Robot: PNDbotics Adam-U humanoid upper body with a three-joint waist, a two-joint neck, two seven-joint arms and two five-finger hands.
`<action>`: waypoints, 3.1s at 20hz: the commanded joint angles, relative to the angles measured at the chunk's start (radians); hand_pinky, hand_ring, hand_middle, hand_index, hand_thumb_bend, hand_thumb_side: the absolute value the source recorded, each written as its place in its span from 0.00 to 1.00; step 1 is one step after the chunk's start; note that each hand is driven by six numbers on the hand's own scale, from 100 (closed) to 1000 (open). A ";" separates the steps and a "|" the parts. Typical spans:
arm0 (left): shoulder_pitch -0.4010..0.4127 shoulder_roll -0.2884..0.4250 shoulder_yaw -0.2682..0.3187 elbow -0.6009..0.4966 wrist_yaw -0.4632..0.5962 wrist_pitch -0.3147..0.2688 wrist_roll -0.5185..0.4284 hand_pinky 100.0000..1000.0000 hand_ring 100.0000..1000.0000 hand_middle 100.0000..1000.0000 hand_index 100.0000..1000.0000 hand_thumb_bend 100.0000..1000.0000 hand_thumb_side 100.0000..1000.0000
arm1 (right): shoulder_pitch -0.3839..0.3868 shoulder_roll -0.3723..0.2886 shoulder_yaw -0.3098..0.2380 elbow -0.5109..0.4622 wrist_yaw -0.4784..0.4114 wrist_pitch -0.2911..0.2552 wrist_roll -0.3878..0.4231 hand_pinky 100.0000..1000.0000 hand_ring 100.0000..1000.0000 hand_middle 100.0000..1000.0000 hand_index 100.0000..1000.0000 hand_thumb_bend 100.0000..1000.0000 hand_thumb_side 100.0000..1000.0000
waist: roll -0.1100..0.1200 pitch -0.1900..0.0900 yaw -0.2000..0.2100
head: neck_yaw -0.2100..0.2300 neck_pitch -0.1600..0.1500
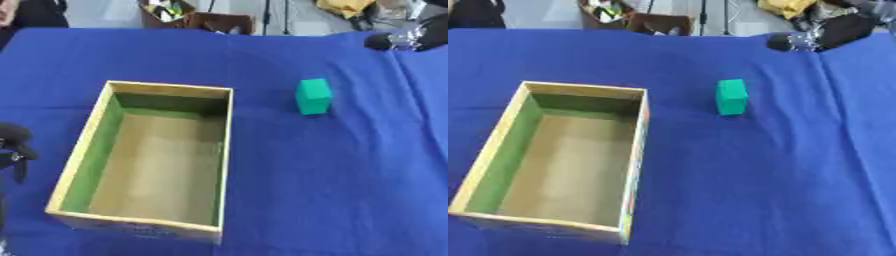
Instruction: Pick up objects on the table and place them in the box.
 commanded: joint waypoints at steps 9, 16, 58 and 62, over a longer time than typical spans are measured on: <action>0.001 0.014 -0.009 -0.019 0.000 -0.002 -0.010 0.00 0.28 0.42 0.42 0.00 0.89 | -0.078 0.073 -0.013 0.163 0.028 -0.062 0.198 0.90 0.94 0.88 1.00 0.55 0.84 | 0.004 -0.017 0.009 | -0.029 -0.030; -0.003 0.007 -0.010 -0.019 -0.001 -0.002 -0.014 0.00 0.28 0.42 0.41 0.00 0.89 | -0.081 0.125 0.010 0.161 0.044 -0.067 0.215 0.90 0.94 0.88 1.00 0.53 0.84 | 0.006 -0.004 0.015 | -0.043 -0.033; -0.014 -0.006 -0.009 -0.019 -0.006 -0.004 -0.025 0.00 0.28 0.42 0.41 0.00 0.90 | -0.058 0.149 0.028 0.148 0.111 0.053 -0.028 0.76 0.66 0.13 0.16 0.00 0.11 | 0.001 0.019 0.031 | -0.051 -0.037; -0.013 -0.004 -0.008 -0.019 -0.005 -0.003 -0.024 0.00 0.28 0.42 0.41 0.00 0.90 | -0.062 0.140 0.039 0.086 0.049 0.124 -0.111 0.73 0.59 0.06 0.09 0.00 0.11 | 0.000 0.014 0.032 | -0.050 -0.036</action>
